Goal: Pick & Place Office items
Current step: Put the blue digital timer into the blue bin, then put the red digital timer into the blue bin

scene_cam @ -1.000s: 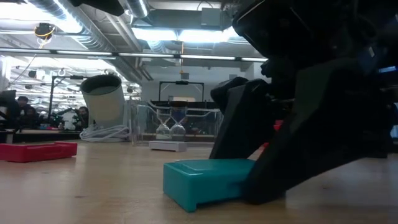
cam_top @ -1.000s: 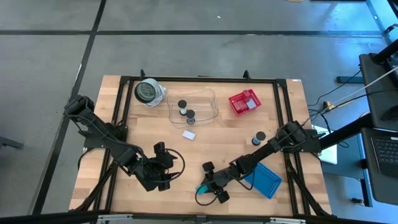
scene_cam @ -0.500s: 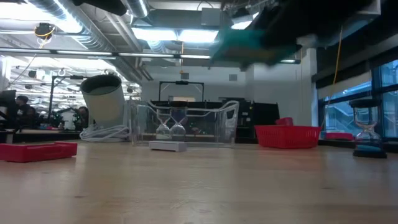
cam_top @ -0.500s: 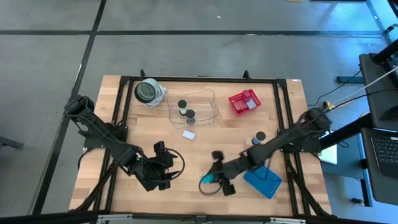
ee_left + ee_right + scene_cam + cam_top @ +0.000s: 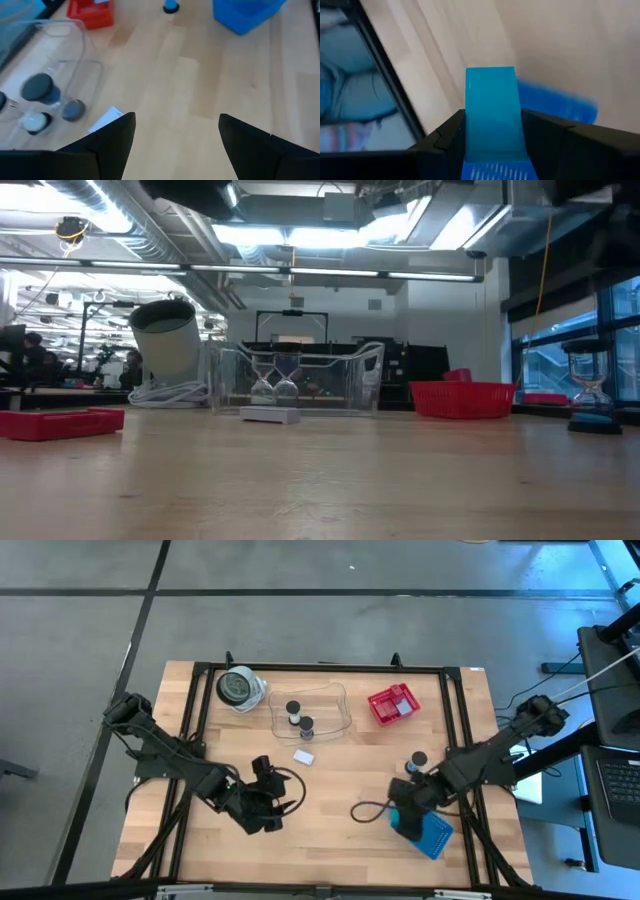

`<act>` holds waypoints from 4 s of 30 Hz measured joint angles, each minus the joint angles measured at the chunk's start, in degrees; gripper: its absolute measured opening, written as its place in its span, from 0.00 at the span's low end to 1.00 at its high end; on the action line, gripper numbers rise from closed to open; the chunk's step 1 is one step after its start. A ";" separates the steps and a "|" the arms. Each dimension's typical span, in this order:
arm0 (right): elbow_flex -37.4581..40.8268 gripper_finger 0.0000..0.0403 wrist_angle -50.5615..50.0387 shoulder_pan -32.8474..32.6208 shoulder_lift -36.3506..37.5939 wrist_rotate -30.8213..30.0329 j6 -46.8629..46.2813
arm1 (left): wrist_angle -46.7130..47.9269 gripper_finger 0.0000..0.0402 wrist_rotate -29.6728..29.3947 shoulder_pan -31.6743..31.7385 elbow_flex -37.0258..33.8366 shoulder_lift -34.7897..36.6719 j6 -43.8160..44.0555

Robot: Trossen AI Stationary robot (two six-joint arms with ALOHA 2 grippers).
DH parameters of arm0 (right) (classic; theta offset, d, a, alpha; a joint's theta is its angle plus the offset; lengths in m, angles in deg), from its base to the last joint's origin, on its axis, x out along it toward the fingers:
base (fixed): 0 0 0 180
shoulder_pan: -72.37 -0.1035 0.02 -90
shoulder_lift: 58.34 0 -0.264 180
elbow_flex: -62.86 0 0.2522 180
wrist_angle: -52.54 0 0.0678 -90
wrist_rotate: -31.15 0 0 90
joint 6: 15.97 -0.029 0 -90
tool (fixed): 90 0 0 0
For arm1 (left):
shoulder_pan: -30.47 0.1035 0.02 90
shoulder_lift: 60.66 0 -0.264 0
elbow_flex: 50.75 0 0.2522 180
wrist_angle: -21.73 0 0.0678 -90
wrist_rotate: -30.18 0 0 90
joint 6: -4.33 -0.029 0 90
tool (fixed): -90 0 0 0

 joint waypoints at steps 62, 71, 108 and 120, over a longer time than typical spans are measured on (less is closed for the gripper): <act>1.92 0.71 -5.12 -3.73 -11.75 14.23 -0.59 | 18.59 0.70 23.08 4.62 -10.74 0.02 43.89; 1.88 0.71 -3.66 -2.82 -3.60 6.50 -2.50 | 5.25 0.70 21.28 4.11 -16.82 0.00 47.68; 1.86 0.71 -1.73 3.26 -0.65 -0.87 7.40 | -1.98 0.51 22.74 0.97 -19.34 -10.40 50.56; 1.86 0.71 -1.73 3.54 -0.65 -0.92 7.38 | 0.60 0.40 23.20 2.07 -12.25 -10.71 39.72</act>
